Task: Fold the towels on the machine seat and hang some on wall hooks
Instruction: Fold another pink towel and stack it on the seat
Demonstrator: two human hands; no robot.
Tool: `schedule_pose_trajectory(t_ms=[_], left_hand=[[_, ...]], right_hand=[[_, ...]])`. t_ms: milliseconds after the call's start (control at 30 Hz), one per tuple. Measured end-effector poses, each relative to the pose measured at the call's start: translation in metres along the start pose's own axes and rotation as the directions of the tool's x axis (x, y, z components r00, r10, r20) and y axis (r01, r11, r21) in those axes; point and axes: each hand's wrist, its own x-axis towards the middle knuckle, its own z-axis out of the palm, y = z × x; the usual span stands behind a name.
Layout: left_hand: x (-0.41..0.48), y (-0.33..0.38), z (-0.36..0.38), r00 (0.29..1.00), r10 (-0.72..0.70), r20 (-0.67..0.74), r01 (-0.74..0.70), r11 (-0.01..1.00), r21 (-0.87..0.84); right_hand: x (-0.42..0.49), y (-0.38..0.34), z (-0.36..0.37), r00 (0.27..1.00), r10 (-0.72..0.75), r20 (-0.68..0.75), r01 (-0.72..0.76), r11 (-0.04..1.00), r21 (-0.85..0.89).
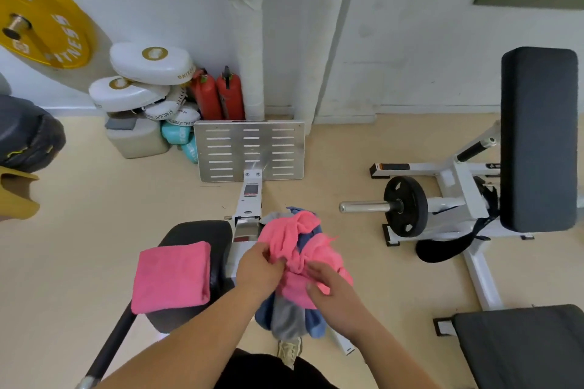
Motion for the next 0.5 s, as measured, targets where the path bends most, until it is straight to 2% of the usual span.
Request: schedule_pose_trajectory(t_ms=[100,233,300,400,500], left_hand=[[-0.012,0.001,-0.001,0.997,-0.060,-0.049,0.053,0.991,-0.126],[-0.041,0.018,-0.019,0.999,-0.026,-0.043,0.011,0.948,-0.319],[-0.058,0.031,-0.033,0.998,-0.025,-0.063,-0.005,0.901,-0.435],[-0.085,0.057,-0.058,0.993,-0.031,-0.110,-0.041,0.802,-0.596],[-0.111,0.082,-0.086,0.970,0.033,-0.239,-0.171,0.793,-0.585]], right_hand=[[0.006,0.011,-0.007,0.998,-0.048,0.028,0.050,0.993,-0.103],[0.014,0.006,-0.019,0.980,-0.178,-0.090,0.150,0.954,-0.259],[0.019,-0.002,-0.024,0.963,-0.252,-0.096,0.209,0.921,-0.329],[0.024,-0.010,-0.026,0.974,-0.225,0.028,0.223,0.926,-0.304],[0.020,-0.016,-0.027,0.971,-0.240,-0.009,0.229,0.934,-0.273]])
